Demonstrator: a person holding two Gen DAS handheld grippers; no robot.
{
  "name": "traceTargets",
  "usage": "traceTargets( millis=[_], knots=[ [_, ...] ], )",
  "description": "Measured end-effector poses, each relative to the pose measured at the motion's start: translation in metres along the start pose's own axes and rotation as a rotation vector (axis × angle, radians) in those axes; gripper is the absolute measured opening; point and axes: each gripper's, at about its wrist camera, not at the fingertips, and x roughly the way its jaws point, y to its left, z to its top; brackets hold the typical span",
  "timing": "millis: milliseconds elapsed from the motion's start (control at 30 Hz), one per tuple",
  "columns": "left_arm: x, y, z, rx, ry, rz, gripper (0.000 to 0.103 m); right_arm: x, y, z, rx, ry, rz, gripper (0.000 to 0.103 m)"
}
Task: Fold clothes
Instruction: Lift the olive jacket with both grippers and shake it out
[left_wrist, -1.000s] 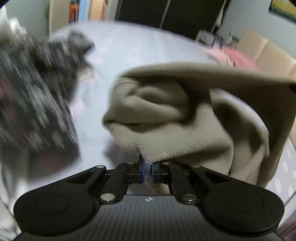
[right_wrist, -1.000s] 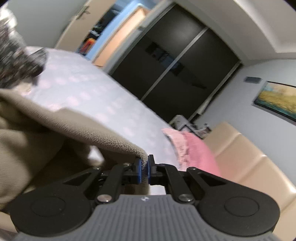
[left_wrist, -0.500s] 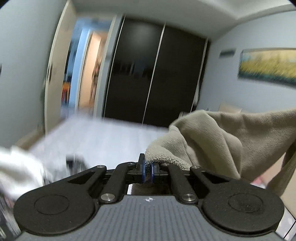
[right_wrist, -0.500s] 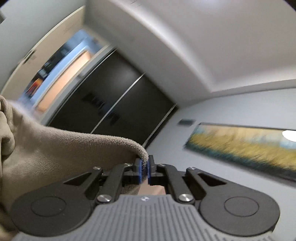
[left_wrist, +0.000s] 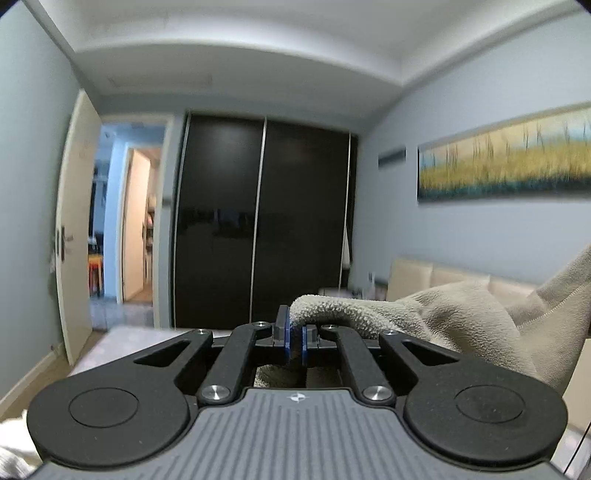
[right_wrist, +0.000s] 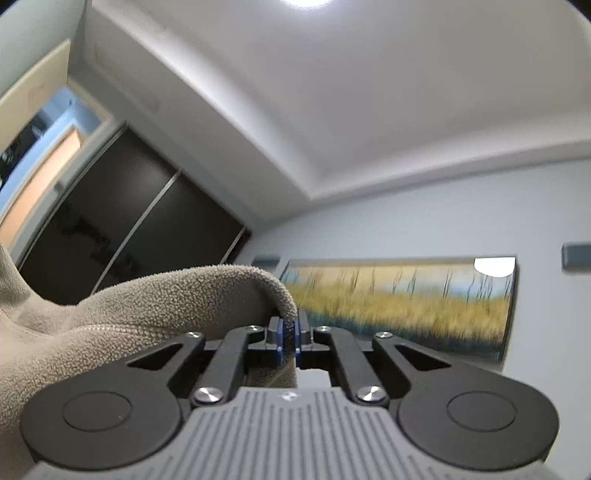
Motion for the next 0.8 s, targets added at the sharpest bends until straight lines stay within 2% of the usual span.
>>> traceTargets(
  millis=[167, 233, 333, 433, 533, 633, 667, 700, 767, 800],
  knots=[
    [0.086, 0.004, -0.072, 0.015, 0.245, -0.012, 0.004, 0.028, 0.041, -0.084, -0.067, 0.205, 0.074, 0.006],
    [0.126, 0.006, -0.113, 0.01, 0.36, -0.023, 0.004, 0.038, 0.056, -0.129, -0.086, 0.293, 0.105, 0.006],
    [0.175, 0.005, -0.178, 0.016, 0.485, -0.053, 0.004, 0.047, 0.082, -0.2, -0.102, 0.443, 0.154, 0.006],
    [0.211, -0.001, -0.232, 0.028, 0.586, -0.095, 0.004, 0.056, 0.116, -0.264, -0.097, 0.589, 0.198, 0.006],
    [0.236, -0.008, -0.271, 0.076, 0.664, -0.106, 0.005, 0.061, 0.146, -0.316, -0.069, 0.711, 0.249, 0.007],
    [0.255, -0.008, -0.299, 0.1, 0.704, -0.136, 0.012, 0.062, 0.173, -0.34, -0.048, 0.759, 0.287, 0.009],
    [0.251, -0.004, -0.302, 0.1, 0.694, -0.144, 0.018, 0.063, 0.182, -0.345, -0.042, 0.77, 0.297, 0.01],
    [0.249, -0.002, -0.302, 0.113, 0.688, -0.135, 0.026, 0.063, 0.191, -0.35, -0.036, 0.781, 0.307, 0.012],
    [0.244, 0.003, -0.301, 0.138, 0.675, -0.115, 0.036, 0.057, 0.206, -0.35, -0.023, 0.766, 0.318, 0.028],
    [0.238, 0.007, -0.304, 0.146, 0.659, -0.106, 0.045, 0.048, 0.213, -0.348, -0.022, 0.746, 0.321, 0.047]
  ],
)
